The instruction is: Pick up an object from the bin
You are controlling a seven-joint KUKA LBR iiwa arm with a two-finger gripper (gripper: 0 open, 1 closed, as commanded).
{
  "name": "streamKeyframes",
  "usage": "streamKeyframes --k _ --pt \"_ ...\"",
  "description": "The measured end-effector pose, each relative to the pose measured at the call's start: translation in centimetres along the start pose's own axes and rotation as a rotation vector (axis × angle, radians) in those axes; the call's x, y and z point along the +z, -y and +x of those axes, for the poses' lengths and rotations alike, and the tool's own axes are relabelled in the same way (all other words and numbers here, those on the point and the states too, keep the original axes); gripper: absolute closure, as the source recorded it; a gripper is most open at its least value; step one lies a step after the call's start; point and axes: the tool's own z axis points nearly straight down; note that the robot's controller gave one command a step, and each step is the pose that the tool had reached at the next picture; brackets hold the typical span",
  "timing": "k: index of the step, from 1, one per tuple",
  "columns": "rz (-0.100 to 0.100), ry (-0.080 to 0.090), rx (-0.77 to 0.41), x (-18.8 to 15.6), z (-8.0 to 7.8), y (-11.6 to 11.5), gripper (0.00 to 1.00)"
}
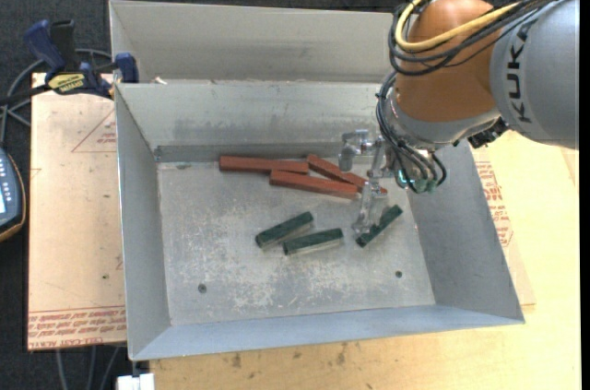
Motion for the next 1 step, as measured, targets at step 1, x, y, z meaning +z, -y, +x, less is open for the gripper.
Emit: streamKeyframes --k 1 --pt "-0.001 0.001 -0.05 13.83 -1.17 -4.61 0.0"
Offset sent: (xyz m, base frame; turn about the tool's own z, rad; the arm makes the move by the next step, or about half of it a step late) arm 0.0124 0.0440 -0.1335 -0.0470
